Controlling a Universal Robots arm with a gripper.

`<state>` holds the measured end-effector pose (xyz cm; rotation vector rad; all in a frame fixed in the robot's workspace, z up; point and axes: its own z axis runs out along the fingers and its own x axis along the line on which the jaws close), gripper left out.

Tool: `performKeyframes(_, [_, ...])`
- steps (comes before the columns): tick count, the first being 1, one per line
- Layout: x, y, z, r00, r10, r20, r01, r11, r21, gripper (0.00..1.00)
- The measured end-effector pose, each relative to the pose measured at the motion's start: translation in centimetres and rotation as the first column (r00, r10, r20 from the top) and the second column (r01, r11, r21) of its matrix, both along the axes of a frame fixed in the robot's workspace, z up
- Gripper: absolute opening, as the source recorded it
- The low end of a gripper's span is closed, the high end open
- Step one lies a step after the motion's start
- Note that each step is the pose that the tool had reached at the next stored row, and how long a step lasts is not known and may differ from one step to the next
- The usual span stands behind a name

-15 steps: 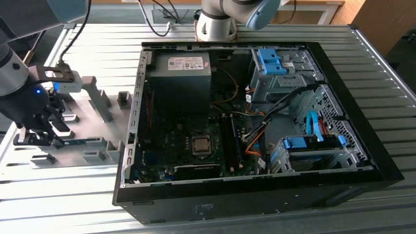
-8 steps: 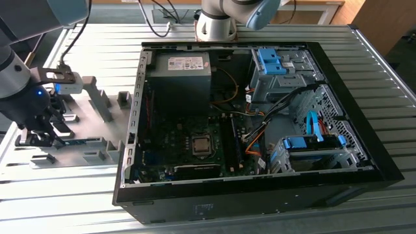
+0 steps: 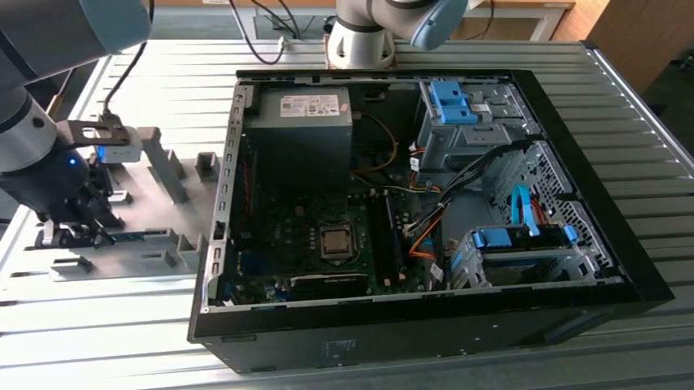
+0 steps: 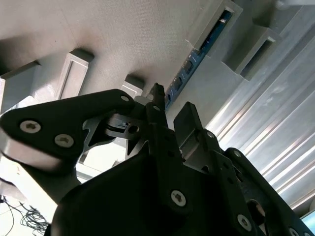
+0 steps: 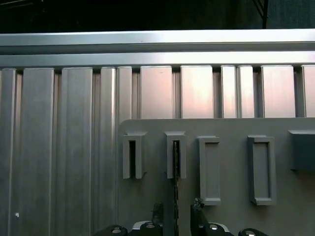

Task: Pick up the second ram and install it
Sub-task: 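Pick up the second ram and move it above second insertion slot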

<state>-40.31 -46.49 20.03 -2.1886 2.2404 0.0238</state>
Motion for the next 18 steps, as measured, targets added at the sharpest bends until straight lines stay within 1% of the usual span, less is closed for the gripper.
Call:
performKeyframes(1, [0.00,0.00,-0.07,1.0000,0.001,0.0004,-0.001,1.0000,0.0000,0.33])
performKeyframes(6, [-0.08,0.01,-0.36,1.0000,0.003,0.0041,-0.003,1.0000,0.0001,0.32])
performKeyframes(7, [-0.12,0.00,-0.39,1.0000,0.003,0.0046,-0.003,1.0000,0.0000,0.25])
performKeyframes(11, [-0.18,0.00,-0.59,1.0000,0.003,0.0068,-0.003,1.0000,0.0002,0.25])
performKeyframes(18, [-0.23,0.00,-0.92,1.0000,0.004,0.0082,-0.004,1.0000,0.0007,0.25])
